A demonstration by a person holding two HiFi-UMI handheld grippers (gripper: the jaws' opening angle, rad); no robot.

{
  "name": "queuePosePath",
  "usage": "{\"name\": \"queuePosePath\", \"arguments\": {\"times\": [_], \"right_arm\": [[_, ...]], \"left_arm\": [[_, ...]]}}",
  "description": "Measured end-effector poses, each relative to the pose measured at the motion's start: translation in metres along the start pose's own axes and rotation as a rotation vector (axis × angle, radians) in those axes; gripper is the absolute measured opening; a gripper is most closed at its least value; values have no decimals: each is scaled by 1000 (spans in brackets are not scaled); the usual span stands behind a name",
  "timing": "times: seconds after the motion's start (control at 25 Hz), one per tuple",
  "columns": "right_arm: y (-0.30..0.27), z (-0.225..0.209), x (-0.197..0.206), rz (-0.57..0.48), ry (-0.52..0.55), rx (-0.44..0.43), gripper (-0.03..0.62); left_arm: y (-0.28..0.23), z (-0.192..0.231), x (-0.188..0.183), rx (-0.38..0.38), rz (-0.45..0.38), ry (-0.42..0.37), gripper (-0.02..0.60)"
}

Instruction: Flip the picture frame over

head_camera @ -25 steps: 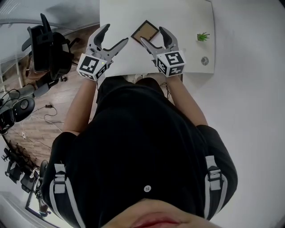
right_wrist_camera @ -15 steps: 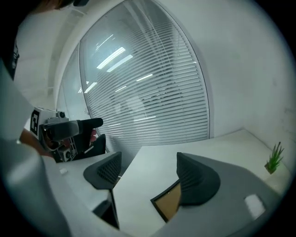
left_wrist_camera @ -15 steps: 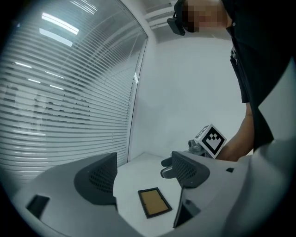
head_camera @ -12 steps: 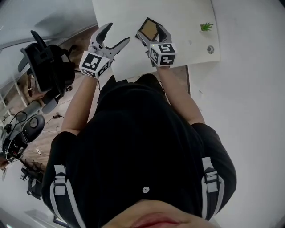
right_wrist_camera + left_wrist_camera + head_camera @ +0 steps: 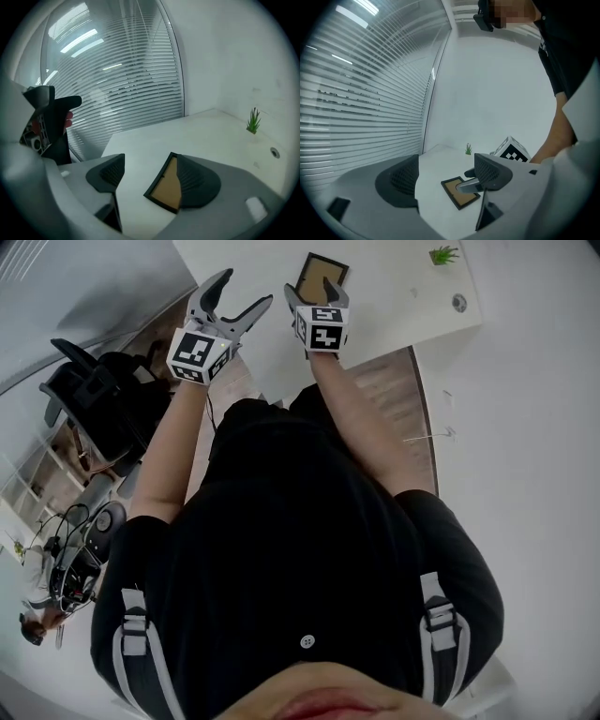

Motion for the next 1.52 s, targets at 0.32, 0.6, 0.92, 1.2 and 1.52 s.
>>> {"name": "queuePosePath", "arguments": {"times": [0.32,0.6,0.92,1.2,1.52], "right_arm": [[-36,3,29,15,-130,201,327],[-63,10,53,67,-175,307,277],[-81,17,65,67,-195,385,198],[-84,13,66,72,-206,458,122],[-84,13,64,69,-223,480,55]], "left_arm": [[-19,30,33,7,42,31,376],[-28,41,54,21,73,59,374],[-36,50,81,42,112,89,374],[-32,54,85,56,113,105,374],[-29,57,86,48,101,127,374]]}}
Point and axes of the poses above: the fingertips, and each gripper's own axes: y backward along the fingers, z to its left, x out of its underside, the point moved 9 cm from there along y, backward along the fingers, and after that the axes turned 10 degrees about -y, right-handed, at the moved point
